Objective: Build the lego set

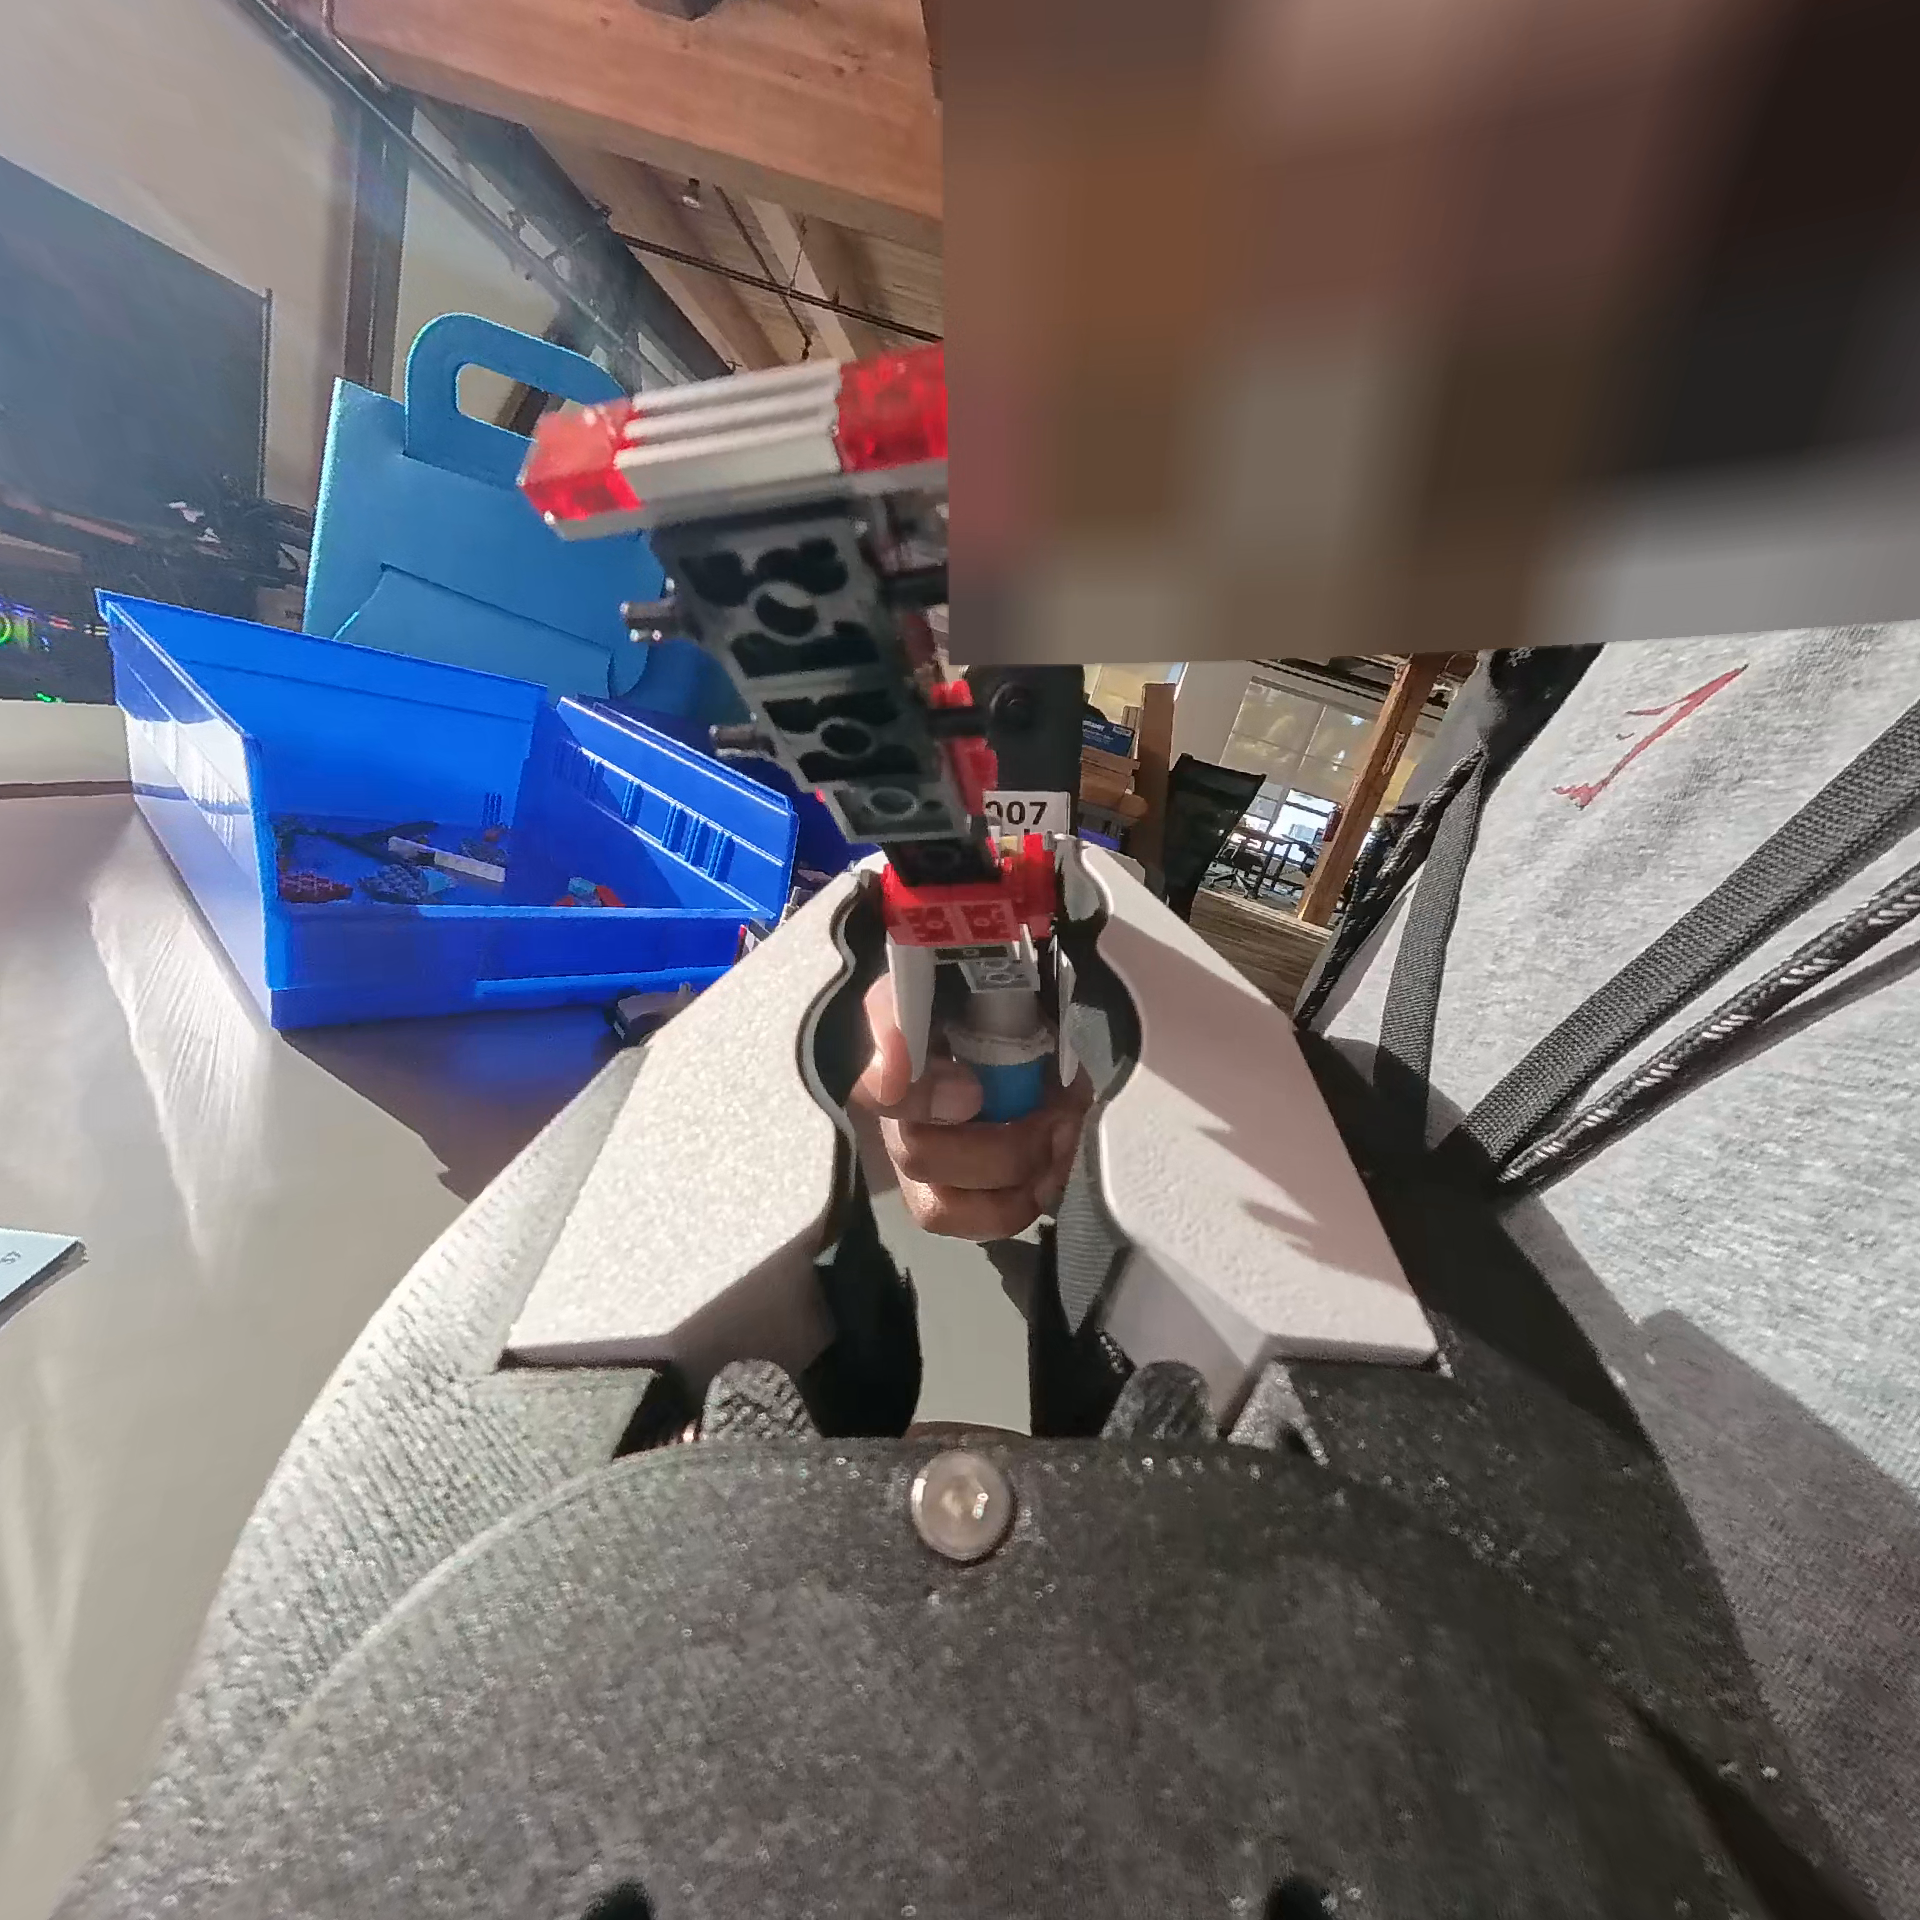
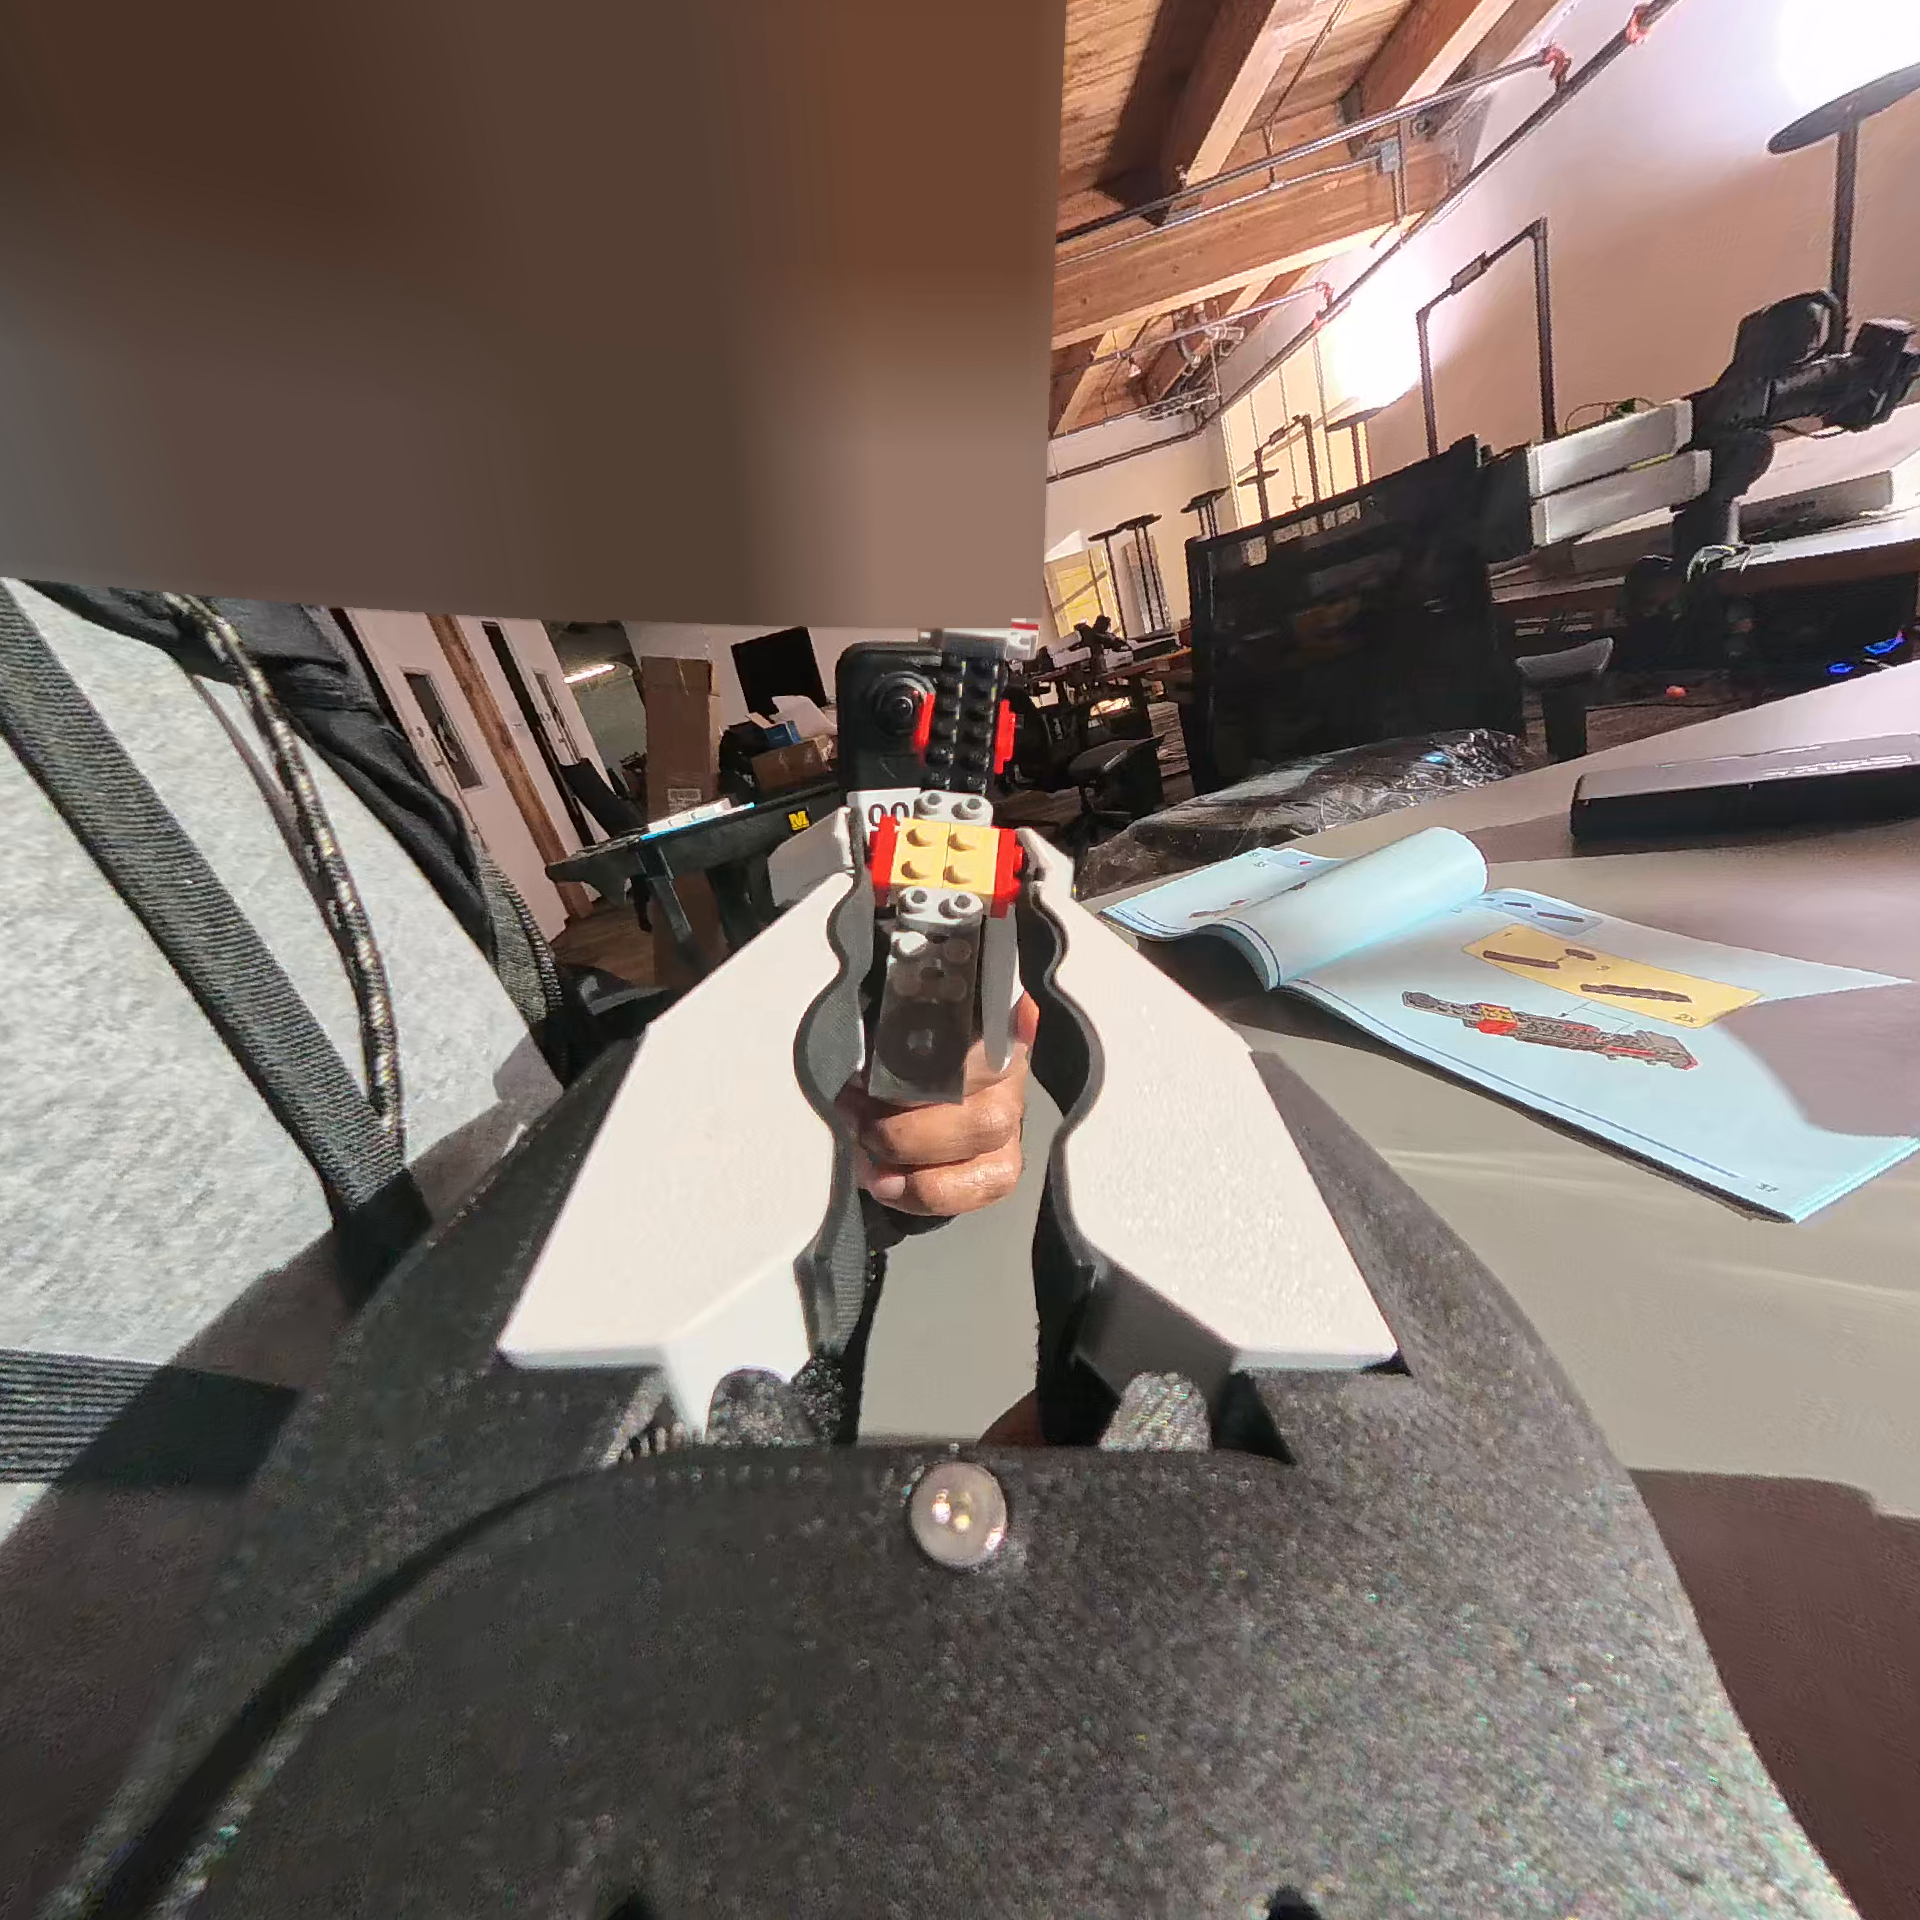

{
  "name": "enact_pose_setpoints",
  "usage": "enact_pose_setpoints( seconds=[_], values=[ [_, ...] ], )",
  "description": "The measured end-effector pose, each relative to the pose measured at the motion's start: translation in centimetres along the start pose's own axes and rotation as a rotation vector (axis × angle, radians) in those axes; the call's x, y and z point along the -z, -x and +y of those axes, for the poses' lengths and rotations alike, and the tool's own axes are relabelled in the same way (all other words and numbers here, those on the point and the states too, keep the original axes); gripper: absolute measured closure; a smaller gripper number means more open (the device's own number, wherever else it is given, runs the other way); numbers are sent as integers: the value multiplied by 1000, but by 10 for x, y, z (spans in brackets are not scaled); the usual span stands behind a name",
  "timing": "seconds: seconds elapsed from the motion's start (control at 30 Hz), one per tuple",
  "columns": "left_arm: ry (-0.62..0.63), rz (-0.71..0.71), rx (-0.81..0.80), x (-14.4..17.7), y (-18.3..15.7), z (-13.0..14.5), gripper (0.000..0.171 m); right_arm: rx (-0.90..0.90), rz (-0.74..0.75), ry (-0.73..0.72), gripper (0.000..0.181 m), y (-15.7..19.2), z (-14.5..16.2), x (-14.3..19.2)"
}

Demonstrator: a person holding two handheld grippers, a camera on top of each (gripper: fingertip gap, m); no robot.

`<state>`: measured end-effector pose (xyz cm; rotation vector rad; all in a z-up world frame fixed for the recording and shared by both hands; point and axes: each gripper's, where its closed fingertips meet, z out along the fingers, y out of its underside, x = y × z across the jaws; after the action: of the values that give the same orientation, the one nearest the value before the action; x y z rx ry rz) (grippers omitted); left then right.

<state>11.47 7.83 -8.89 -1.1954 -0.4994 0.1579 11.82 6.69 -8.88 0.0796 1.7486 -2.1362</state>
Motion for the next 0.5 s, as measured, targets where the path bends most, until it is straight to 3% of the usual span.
enact_pose_setpoints(
  seconds=[0.23, 0.37, 0.5],
  values=[
    [13, -16, -18, 0, 3, 1, 136, -8, 16, -3, 152, -2, 1, 1],
    [31, -97, 11, 0, 17, 3, 136, -38, 73, 10, 154, -14, 3, 2],
    [19, -146, 58, 1, 24, 1, 136, 91, 140, 6, 151, -17, -1, 3]
  ],
)
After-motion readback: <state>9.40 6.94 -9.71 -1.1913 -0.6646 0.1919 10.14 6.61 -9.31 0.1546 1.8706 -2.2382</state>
